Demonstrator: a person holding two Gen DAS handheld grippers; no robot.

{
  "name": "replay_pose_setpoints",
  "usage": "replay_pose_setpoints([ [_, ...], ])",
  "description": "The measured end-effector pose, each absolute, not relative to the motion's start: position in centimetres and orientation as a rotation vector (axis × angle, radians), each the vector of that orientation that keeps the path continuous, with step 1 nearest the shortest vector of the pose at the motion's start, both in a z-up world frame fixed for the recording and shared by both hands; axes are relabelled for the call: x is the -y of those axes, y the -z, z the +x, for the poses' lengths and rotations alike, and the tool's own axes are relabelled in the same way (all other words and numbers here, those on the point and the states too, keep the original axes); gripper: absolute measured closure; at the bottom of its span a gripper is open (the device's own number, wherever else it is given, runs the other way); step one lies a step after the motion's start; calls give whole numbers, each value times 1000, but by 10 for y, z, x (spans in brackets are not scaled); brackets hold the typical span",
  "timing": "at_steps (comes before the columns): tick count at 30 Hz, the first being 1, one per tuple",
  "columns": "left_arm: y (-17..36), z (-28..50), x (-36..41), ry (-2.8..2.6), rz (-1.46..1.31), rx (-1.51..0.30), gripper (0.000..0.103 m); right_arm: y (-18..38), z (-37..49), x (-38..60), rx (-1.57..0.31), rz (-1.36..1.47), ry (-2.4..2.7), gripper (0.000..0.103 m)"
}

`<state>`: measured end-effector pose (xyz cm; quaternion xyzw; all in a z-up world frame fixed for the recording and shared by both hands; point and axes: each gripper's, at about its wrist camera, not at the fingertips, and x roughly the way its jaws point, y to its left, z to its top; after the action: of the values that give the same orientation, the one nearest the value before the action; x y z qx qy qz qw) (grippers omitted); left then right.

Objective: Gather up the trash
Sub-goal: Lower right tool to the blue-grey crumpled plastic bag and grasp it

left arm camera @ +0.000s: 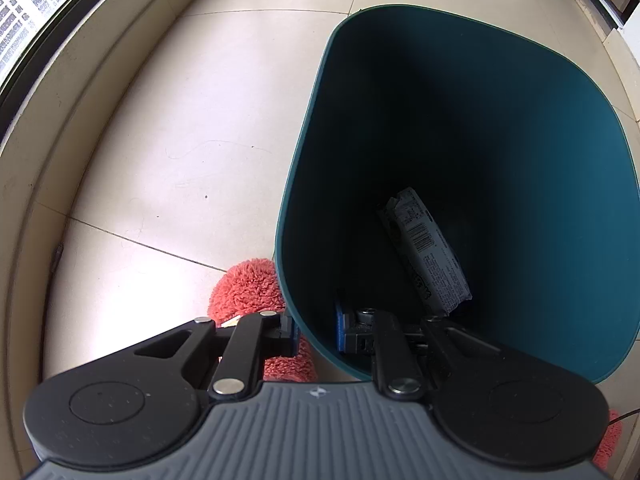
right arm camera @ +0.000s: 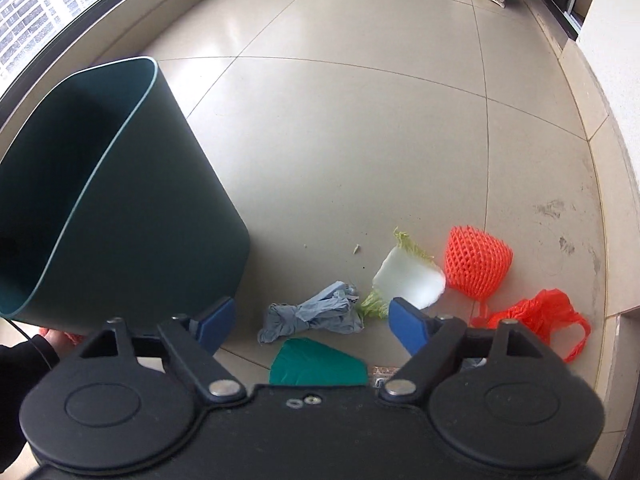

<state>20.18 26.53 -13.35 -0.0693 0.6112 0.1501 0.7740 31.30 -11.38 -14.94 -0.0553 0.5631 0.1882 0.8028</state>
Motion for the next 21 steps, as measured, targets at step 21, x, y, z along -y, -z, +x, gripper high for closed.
replay_pose_setpoints([
  [21,136,200,-270,-305,-163,-1319,87,326,353,108,-1446,334,23,18],
])
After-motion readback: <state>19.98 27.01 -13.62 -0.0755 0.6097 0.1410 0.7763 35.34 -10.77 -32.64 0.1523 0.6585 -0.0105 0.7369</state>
